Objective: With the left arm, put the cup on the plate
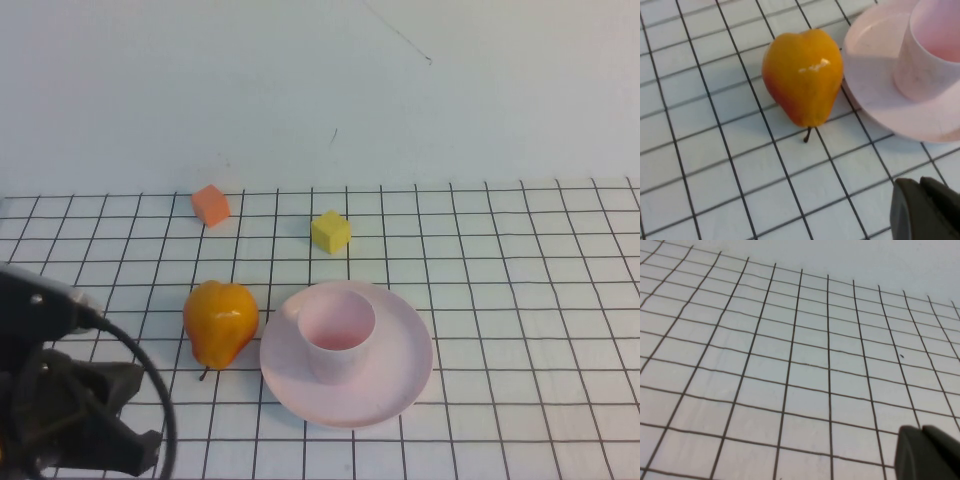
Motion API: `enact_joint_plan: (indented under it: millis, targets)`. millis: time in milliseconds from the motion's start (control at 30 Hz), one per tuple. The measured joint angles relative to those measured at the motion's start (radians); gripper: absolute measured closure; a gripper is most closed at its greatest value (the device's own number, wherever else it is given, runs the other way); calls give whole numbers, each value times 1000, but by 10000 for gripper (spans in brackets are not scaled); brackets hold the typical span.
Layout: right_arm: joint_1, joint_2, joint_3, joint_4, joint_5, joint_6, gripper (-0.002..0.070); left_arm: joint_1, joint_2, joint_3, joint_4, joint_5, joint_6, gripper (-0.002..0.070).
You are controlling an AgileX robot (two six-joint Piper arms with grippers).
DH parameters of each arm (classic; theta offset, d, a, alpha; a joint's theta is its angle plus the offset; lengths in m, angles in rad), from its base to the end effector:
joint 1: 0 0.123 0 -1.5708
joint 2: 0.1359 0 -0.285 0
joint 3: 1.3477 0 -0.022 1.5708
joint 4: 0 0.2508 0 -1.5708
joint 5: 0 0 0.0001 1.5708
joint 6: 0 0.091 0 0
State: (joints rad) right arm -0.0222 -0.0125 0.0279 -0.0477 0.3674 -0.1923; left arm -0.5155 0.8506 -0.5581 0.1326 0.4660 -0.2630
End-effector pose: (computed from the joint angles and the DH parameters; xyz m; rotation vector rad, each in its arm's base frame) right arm 0.0527 -0.0027 0.1714 -0.1885 1.8610 -0.1949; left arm 0.1454 -0.0762 0.2748 0.3837 2.2203 -0.2906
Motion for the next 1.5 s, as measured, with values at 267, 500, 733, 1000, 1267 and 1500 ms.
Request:
enact_joint_plan:
  millis: [267,500,733,1000,1267,1500]
  targets:
    - [0,0,0,0,0,0,678,205,-331,183,-22,-317,-22,676]
    - [0,0,0,0,0,0,678,395,-630,462,-25,-584,-64,676]
    - [0,0,0,0,0,0,678,552,-841,581,-25,-383,-202,676]
    - [0,0,0,0,0,0,678,550,-860,584,-30,-142,-190,676]
    - [0,0,0,0,0,0,678,529,-860,582,-33,-132,-105,676]
    - [0,0,0,0,0,0,678,517,-861,582,-40,-134,-96,676]
